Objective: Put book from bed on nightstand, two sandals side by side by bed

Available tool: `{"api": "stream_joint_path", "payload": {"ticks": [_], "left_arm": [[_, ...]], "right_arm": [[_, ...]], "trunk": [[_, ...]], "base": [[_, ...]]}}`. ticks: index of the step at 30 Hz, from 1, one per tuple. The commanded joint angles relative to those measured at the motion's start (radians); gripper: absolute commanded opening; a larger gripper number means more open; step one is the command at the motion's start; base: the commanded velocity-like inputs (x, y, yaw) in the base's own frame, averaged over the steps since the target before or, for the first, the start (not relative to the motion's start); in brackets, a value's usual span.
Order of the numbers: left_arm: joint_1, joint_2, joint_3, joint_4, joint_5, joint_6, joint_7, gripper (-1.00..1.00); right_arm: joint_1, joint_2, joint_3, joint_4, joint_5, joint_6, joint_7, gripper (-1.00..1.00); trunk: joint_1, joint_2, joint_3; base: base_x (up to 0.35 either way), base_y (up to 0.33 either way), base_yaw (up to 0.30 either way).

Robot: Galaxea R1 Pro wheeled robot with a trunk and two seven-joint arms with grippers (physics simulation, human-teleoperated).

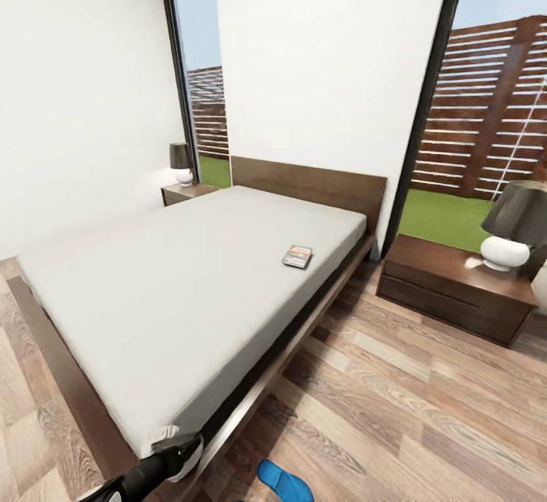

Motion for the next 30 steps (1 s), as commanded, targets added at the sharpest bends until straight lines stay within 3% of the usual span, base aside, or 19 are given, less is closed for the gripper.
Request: {"api": "stream_joint_path", "payload": {"ticks": [1,30], "left_arm": [[0.0,0.0,0.002,0.0,0.006,0.004,-0.004,1.0],[0.0,0.0,0.002,0.0,0.006,0.004,-0.005,1.0]], "right_arm": [[-0.001,0.0,-0.008,0.001,0.003,0.003,0.005,1.0],[-0.001,0.0,-0.007,0.001,0.003,0.003,0.004,1.0]], "trunk": [[0.0,0.0,-0.001],[0.0,0.0,-0.001]], "base": [[0.0,-0.015,-0.283],[0.0,-0.056,-0.283]]}}
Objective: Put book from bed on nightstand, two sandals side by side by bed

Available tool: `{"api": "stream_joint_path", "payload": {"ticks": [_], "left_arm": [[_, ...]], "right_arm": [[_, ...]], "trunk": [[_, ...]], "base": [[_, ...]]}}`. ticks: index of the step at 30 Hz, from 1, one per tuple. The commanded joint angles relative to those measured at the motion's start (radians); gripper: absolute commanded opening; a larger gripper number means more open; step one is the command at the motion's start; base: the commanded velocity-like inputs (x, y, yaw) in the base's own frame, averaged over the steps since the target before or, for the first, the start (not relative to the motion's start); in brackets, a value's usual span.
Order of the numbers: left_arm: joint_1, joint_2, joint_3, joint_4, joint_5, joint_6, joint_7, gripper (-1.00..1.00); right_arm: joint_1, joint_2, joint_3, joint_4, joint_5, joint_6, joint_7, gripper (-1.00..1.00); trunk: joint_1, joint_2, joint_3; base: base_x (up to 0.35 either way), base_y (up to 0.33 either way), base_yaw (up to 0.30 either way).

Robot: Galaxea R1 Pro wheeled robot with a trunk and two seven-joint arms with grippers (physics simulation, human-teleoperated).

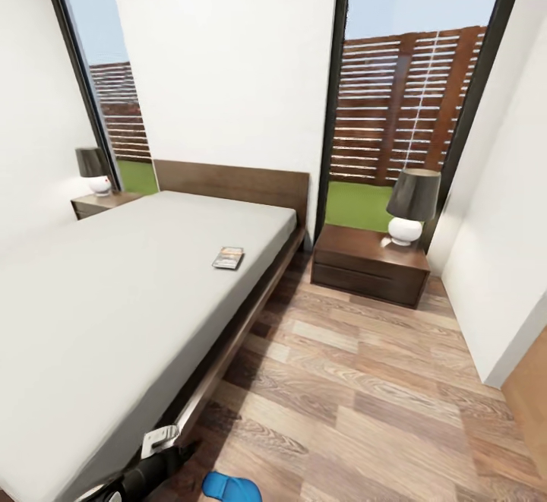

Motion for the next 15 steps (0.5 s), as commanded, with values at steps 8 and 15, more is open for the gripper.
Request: {"api": "stream_joint_path", "payload": {"ticks": [8,15], "left_arm": [[0.0,0.0,0.002,0.0,0.006,0.004,-0.005,1.0],[0.0,0.0,0.002,0.0,0.006,0.004,-0.004,1.0]], "right_arm": [[-0.001,0.0,-0.008,0.001,0.003,0.003,0.005,1.0],[-0.001,0.0,-0.008,0.001,0.003,0.003,0.005,1.0]], "trunk": [[0.0,0.0,-0.001],[0.0,0.0,-0.001]], "base": [[0.0,-0.001,-0.283],[0.0,-0.02,-0.283]]}}
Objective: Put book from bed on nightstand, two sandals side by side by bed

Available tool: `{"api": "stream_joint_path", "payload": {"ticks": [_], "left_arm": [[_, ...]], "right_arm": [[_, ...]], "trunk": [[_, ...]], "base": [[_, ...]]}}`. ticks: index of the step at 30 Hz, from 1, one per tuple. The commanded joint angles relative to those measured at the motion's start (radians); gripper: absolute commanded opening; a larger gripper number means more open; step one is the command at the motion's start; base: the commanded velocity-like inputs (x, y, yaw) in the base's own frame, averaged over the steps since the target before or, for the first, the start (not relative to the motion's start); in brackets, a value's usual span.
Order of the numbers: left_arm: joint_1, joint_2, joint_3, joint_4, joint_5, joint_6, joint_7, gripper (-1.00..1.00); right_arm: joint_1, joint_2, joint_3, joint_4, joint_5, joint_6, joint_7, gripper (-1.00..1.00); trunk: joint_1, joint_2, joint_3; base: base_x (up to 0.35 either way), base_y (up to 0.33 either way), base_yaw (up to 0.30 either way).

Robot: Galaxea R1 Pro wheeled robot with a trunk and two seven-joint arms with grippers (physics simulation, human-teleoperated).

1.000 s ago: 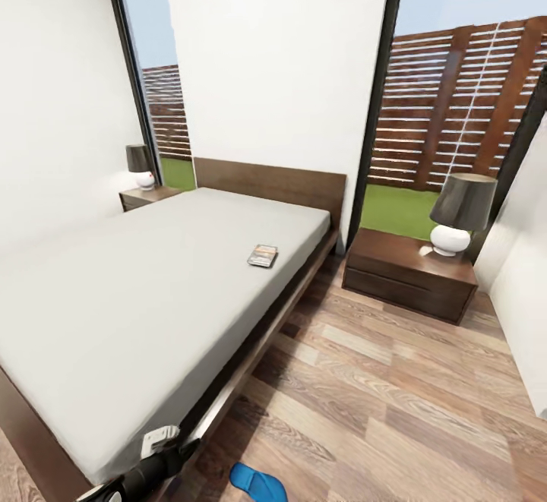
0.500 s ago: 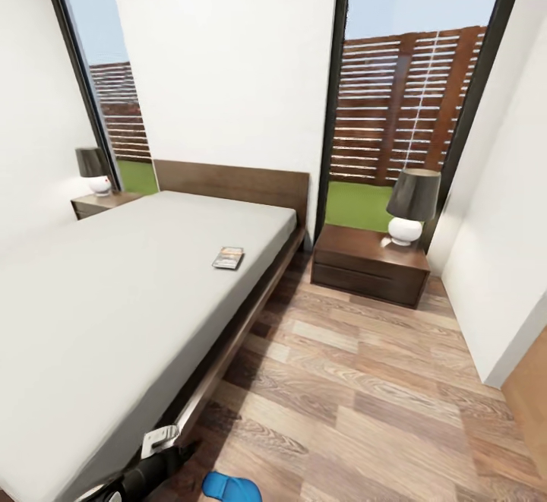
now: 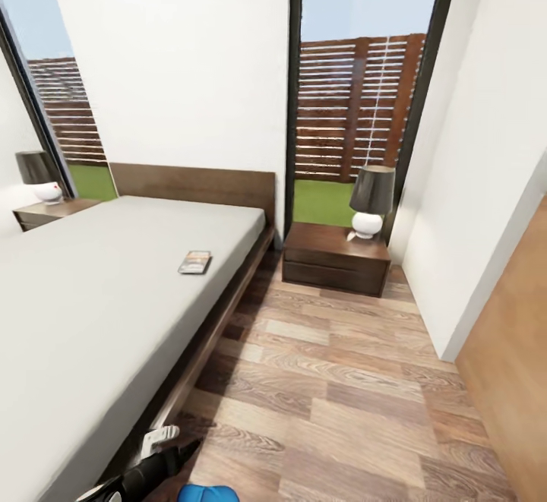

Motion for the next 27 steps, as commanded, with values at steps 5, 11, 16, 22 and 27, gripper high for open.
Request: {"api": "stream_joint_path", "payload": {"ticks": [5,11,16,22,27], "left_arm": [[0.0,0.0,0.002,0.0,0.005,0.004,-0.005,1.0],[0.0,0.0,0.002,0.0,0.005,0.004,-0.004,1.0],[0.0,0.0,0.001,0.0,0.005,0.004,-0.004,1.0],[0.0,-0.003,0.001,0.0,0.005,0.004,-0.004,1.0],[0.0,-0.004,0.002,0.0,0.006,0.004,-0.004,1.0]], "right_arm": [[-0.001,0.0,-0.008,0.001,0.003,0.003,0.005,1.0],[-0.001,0.0,-0.008,0.001,0.003,0.003,0.005,1.0],[-0.001,0.0,-0.008,0.001,0.003,0.003,0.005,1.0],[-0.001,0.0,-0.008,0.001,0.003,0.003,0.005,1.0],[-0.001,0.0,-0.008,0.001,0.003,0.003,0.005,1.0]], "trunk": [[0.0,0.0,-0.001],[0.0,0.0,-0.001],[0.0,0.0,-0.001],[0.0,0.0,-0.001],[0.0,0.0,-0.001]], "base": [[0.0,-0.141,-0.283],[0.0,-0.043,-0.283],[0.0,-0.033,-0.283],[0.0,-0.147,-0.283],[0.0,-0.061,-0.283]]}}
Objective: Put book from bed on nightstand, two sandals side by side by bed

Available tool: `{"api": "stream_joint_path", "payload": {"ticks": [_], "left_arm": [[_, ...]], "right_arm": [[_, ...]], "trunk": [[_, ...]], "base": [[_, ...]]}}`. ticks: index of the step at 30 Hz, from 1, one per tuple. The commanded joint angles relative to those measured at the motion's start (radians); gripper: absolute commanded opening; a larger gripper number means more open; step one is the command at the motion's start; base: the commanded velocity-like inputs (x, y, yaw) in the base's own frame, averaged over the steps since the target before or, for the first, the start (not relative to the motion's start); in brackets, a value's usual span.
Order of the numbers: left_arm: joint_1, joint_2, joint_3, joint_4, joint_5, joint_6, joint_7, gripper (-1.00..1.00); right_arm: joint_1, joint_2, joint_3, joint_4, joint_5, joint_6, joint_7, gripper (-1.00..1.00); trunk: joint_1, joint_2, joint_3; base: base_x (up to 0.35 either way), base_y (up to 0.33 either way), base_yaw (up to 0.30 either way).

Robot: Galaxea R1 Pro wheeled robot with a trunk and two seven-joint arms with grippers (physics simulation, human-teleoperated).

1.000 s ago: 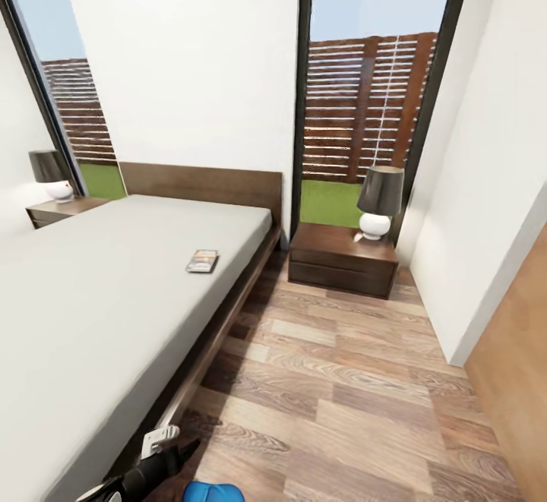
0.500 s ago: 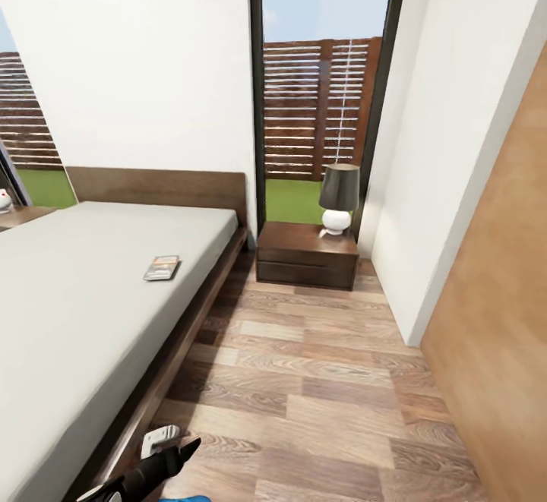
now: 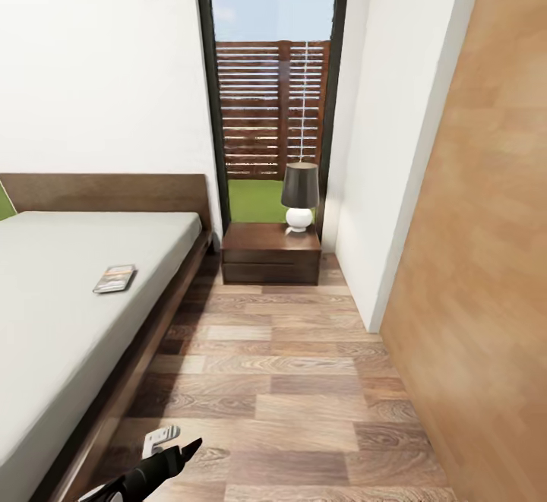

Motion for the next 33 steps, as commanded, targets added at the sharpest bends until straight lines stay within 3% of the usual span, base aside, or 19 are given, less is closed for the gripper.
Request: {"api": "stream_joint_path", "payload": {"ticks": [1,10,33], "left_arm": [[0.0,0.0,0.002,0.0,0.005,0.004,-0.005,1.0],[0.0,0.0,0.002,0.0,0.006,0.004,-0.005,1.0],[0.0,0.0,0.003,0.001,0.007,-0.019,-0.005,1.0]], "right_arm": [[-0.001,0.0,-0.008,0.001,0.003,0.003,0.005,1.0],[-0.001,0.0,-0.008,0.001,0.003,0.003,0.005,1.0],[-0.001,0.002,-0.008,0.004,0.003,0.003,0.005,1.0]], "trunk": [[0.0,0.0,-0.001],[0.0,0.0,-0.001],[0.0,0.0,-0.001]], "base": [[0.0,-0.015,-0.283],[0.0,-0.003,-0.209],[0.039,-0.008,-0.004]]}}
